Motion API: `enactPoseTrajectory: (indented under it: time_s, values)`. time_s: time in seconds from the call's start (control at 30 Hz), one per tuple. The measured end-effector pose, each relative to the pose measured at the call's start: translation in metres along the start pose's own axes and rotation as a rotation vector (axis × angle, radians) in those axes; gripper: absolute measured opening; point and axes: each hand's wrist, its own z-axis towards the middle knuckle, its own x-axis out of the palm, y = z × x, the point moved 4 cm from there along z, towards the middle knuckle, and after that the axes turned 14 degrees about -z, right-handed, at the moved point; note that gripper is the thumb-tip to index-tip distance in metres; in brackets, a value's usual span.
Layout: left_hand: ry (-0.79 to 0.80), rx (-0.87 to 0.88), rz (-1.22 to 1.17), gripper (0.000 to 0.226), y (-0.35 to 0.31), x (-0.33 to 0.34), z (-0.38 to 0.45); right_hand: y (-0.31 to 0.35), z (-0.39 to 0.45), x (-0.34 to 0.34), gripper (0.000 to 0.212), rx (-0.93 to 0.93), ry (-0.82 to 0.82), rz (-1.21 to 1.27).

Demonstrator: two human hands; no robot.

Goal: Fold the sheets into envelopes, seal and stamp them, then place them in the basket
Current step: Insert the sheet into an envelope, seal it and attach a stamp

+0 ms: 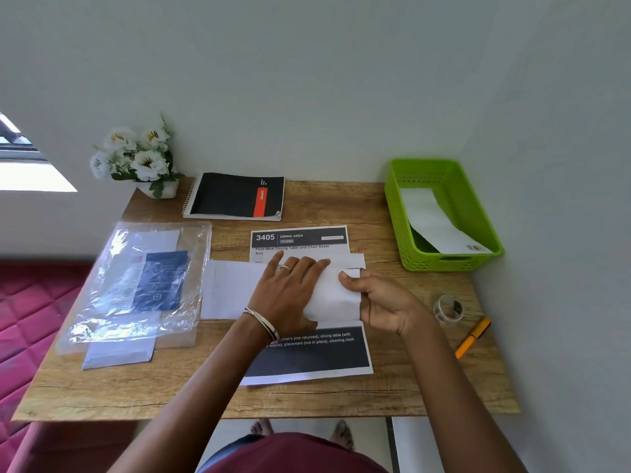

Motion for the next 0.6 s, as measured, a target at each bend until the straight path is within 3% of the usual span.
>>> enactPoseTrajectory:
  time_s: [0.17,0.3,0.47,0.6]
  values:
    - [-0.005,-0.076,-0.023,0.089,0.014,0.0,-0.006,0.001,0.003,-0.001,0.029,-0.008,-0.054,0.01]
    - [-0.012,-0.178,-0.004,0.086,0.037,-0.011,-0.012,0.011,0.001,-0.012,0.021,-0.081,-0.114,0.007]
    - [-0.005,-0.326,-0.063,0.09,0.067,-0.031,-0.023,0.007,0.012,-0.043,0.007,-0.15,-0.628,-0.228]
    - [-0.022,-0.399,-0.134,0.089,0.078,-0.039,-0.03,-0.001,0.03,-0.046,0.034,-0.139,-0.89,-0.593]
